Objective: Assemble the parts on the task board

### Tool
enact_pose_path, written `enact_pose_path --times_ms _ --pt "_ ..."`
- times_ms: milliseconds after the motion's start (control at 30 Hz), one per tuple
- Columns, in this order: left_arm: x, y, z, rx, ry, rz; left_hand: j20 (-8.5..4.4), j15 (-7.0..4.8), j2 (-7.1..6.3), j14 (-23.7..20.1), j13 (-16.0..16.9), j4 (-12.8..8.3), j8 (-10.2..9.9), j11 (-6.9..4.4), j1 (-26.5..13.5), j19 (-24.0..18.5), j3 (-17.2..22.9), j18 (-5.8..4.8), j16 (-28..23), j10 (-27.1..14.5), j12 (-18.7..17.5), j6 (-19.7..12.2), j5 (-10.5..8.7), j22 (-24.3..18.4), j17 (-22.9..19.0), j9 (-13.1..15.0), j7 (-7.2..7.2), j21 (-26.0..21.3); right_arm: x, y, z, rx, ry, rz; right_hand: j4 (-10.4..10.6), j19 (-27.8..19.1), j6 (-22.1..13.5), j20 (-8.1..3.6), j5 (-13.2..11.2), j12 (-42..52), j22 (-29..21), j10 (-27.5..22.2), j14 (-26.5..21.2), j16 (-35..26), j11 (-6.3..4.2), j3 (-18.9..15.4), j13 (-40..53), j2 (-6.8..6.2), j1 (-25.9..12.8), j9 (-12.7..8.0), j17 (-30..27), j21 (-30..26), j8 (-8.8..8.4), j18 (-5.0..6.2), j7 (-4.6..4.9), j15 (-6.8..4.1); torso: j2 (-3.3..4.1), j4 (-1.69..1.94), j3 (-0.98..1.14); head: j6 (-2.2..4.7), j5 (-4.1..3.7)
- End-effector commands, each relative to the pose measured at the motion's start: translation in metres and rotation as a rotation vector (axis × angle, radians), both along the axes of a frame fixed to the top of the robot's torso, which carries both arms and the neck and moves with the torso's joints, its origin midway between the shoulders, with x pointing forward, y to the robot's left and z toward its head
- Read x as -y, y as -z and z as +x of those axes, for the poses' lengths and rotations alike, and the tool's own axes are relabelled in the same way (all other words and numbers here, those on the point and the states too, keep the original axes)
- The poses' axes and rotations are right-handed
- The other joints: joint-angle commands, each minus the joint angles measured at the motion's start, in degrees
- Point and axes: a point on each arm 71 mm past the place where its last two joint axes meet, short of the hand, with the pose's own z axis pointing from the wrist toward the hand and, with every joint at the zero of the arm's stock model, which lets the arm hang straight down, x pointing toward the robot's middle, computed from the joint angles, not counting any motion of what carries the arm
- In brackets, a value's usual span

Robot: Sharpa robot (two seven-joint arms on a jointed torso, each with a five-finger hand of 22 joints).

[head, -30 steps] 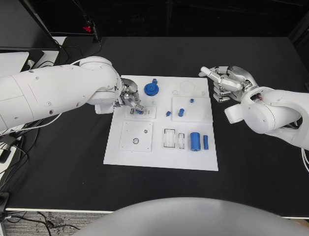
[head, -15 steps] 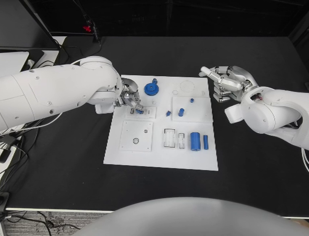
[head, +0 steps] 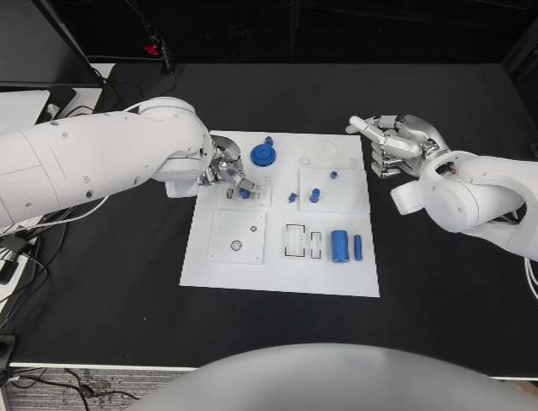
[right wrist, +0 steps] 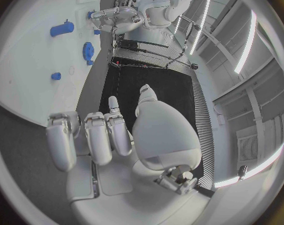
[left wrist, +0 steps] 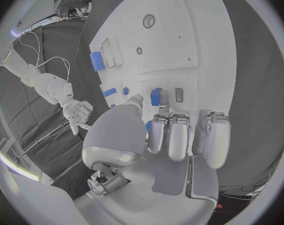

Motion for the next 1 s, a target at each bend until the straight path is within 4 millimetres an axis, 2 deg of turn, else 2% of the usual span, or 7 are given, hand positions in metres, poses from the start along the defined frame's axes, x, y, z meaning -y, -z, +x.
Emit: enact_pose_path --times_ms 33,433,567,800,1000 --pt "-0.0010 0.0050 -0.0014 -0.008 -0.012 0.019 0.40 0.49 -0.28 6.0 15.1 0.0 -1.8 0.38 -1.6 6.0 -1.5 -0.80 0.1 6.0 0.2 -0.5 -1.50 15.1 15.1 -1.9 0.39 0.2 -0.0006 -0.0011 -0.0003 0.004 -0.004 0.004 0.0 6.2 -0.6 0.17 0.2 0.1 15.1 6.1 6.1 0.1 0.24 -0.4 15.1 0.53 -0.1 -0.1 15.1 0.2 0.36 -0.40 2.67 0.23 0.00 0.04 0.01 -0.01 0.01" --pt "-0.0017 0.0045 -0.0010 0.005 -0.027 0.013 0.61 0.63 -0.06 6.0 15.1 0.0 -1.1 0.42 -3.2 6.0 -3.4 -0.80 0.1 6.0 0.2 -0.2 -2.17 15.1 15.1 -1.7 0.38 0.2 -0.0004 -0.0008 -0.0002 0.001 -0.003 0.003 0.0 6.2 -0.6 0.17 0.2 0.1 15.1 6.1 6.1 0.1 0.24 -0.4 15.1 0.53 -0.1 -0.1 15.1 0.2 0.36 -0.40 2.67 0.23 0.02 0.04 -0.04 -0.01 0.05" --pt "-0.0016 0.0038 -0.0006 0.017 -0.032 0.001 0.62 0.55 0.52 6.0 15.1 0.0 -0.2 0.25 -3.6 6.0 -4.0 -0.80 0.1 6.0 0.2 0.4 -2.16 15.1 15.1 -1.2 0.16 0.2 -0.0004 -0.0006 0.0000 0.000 -0.003 0.003 0.0 6.2 -0.6 0.17 0.2 0.1 15.1 6.1 6.1 0.1 0.24 -0.4 15.1 0.53 -0.1 -0.1 15.1 0.2 0.36 -0.40 2.67 0.23 -0.01 0.04 -0.02 -0.01 0.09" --pt "-0.0011 0.0024 -0.0004 0.037 -0.040 -0.022 0.22 -0.01 1.80 6.0 15.1 -0.1 4.5 -0.49 -3.6 6.0 -5.9 -0.80 0.1 6.0 0.2 0.2 -2.10 15.1 15.1 2.5 -0.66 0.2 -0.0008 -0.0001 0.0002 -0.001 -0.004 0.003 0.0 6.2 -0.6 0.18 0.2 0.1 15.1 6.1 6.1 0.1 0.24 -0.4 15.1 0.58 -0.1 -0.1 15.1 0.2 0.40 -0.40 2.67 0.24 -0.02 0.05 -0.01 -0.01 0.16" --pt "-0.0021 0.0020 -0.0006 0.044 -0.049 -0.024 -0.28 -0.55 2.85 6.0 15.1 -0.1 9.8 -1.15 -2.6 6.0 -7.7 -0.80 0.1 6.0 0.2 -1.2 -2.04 15.1 15.1 7.6 -1.36 0.2 -0.0006 0.0012 -0.0002 -0.005 -0.004 0.002 0.0 6.2 -0.6 0.18 0.2 0.1 15.1 6.1 6.1 0.1 0.24 -0.4 15.1 0.58 -0.1 -0.1 15.1 0.2 0.40 -0.40 2.67 0.24 -0.03 0.04 -0.03 -0.01 0.22"
